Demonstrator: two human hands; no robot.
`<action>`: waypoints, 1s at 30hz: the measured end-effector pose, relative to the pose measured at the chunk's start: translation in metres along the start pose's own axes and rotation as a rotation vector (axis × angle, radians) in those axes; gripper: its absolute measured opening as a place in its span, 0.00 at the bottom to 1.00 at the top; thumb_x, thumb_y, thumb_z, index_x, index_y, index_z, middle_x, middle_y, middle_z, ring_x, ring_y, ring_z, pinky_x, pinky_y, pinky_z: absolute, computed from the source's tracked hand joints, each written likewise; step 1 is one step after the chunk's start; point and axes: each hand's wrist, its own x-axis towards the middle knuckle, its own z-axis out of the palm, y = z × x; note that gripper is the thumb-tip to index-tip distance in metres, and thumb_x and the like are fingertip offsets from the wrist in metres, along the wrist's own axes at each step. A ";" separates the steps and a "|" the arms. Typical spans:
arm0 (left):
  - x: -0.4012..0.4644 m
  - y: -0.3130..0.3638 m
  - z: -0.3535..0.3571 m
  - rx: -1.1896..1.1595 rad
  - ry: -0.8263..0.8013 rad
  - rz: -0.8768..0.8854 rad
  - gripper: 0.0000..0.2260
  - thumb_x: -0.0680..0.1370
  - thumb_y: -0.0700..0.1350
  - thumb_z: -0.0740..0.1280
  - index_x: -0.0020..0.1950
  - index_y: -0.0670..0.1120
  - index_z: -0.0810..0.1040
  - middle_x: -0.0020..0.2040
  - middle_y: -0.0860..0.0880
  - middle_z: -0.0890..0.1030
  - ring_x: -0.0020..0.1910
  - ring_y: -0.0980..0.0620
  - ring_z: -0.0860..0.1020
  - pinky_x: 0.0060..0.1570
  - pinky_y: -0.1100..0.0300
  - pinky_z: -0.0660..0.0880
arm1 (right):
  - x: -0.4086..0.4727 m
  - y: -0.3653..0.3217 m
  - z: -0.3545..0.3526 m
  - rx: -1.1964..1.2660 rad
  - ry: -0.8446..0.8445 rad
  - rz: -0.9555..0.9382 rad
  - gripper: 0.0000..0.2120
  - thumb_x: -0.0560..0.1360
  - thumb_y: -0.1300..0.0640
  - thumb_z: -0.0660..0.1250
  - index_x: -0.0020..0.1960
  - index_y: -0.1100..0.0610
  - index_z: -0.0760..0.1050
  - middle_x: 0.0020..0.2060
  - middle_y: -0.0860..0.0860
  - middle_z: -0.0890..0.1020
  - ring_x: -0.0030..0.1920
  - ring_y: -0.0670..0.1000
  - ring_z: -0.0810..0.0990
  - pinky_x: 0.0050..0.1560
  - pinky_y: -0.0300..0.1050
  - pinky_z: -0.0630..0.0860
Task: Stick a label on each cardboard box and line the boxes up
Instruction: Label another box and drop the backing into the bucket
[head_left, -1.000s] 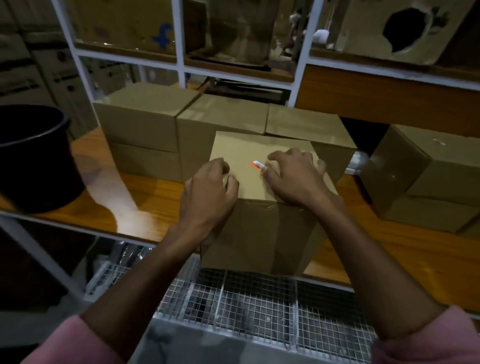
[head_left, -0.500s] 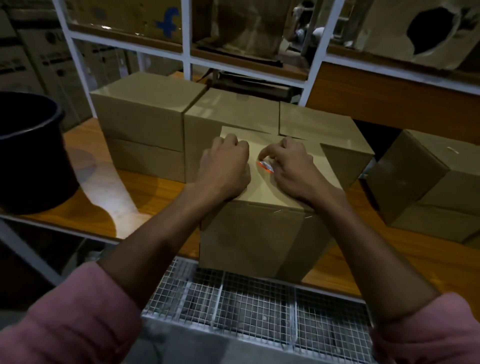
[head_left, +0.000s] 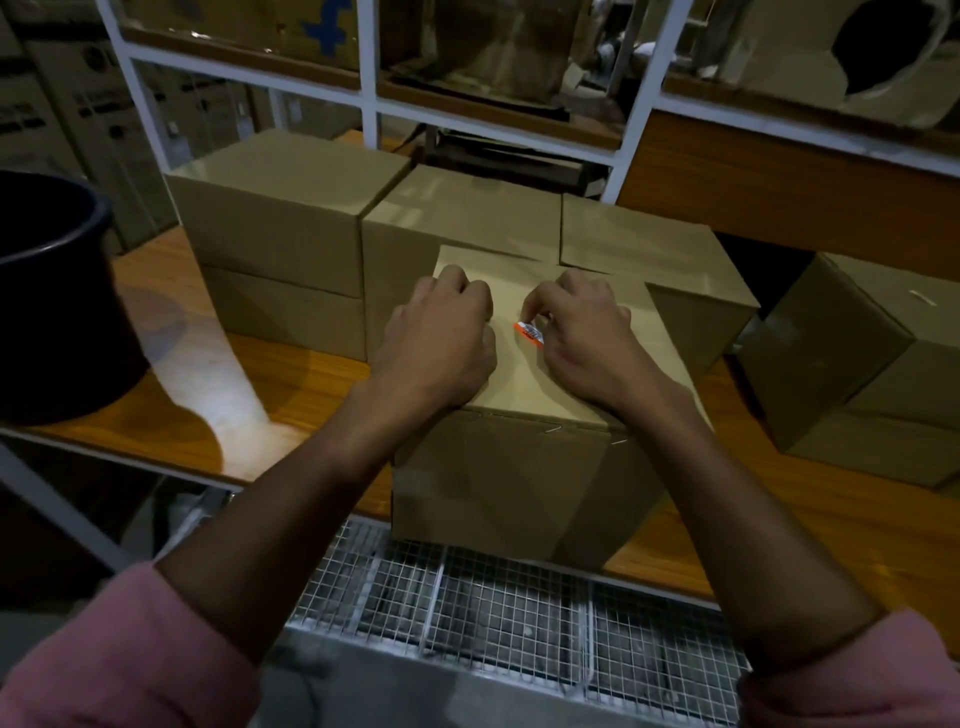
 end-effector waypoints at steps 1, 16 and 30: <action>0.000 0.000 0.000 0.001 0.005 0.001 0.12 0.81 0.46 0.60 0.62 0.47 0.77 0.62 0.47 0.73 0.62 0.45 0.72 0.56 0.45 0.75 | 0.000 0.000 0.000 -0.002 -0.001 -0.006 0.11 0.78 0.61 0.64 0.58 0.49 0.76 0.55 0.46 0.69 0.62 0.54 0.68 0.55 0.51 0.61; -0.002 0.002 0.001 0.009 0.024 -0.017 0.12 0.82 0.47 0.60 0.63 0.48 0.76 0.63 0.49 0.73 0.62 0.49 0.72 0.57 0.49 0.74 | -0.001 0.004 0.001 -0.011 -0.028 -0.017 0.14 0.77 0.60 0.66 0.61 0.49 0.75 0.61 0.50 0.71 0.65 0.54 0.66 0.58 0.52 0.61; -0.002 0.004 0.000 0.016 0.016 -0.034 0.12 0.82 0.47 0.60 0.63 0.47 0.77 0.62 0.48 0.73 0.62 0.47 0.73 0.58 0.46 0.75 | -0.001 0.002 -0.002 0.006 -0.031 -0.001 0.15 0.77 0.60 0.67 0.61 0.47 0.75 0.62 0.50 0.72 0.65 0.55 0.66 0.60 0.55 0.63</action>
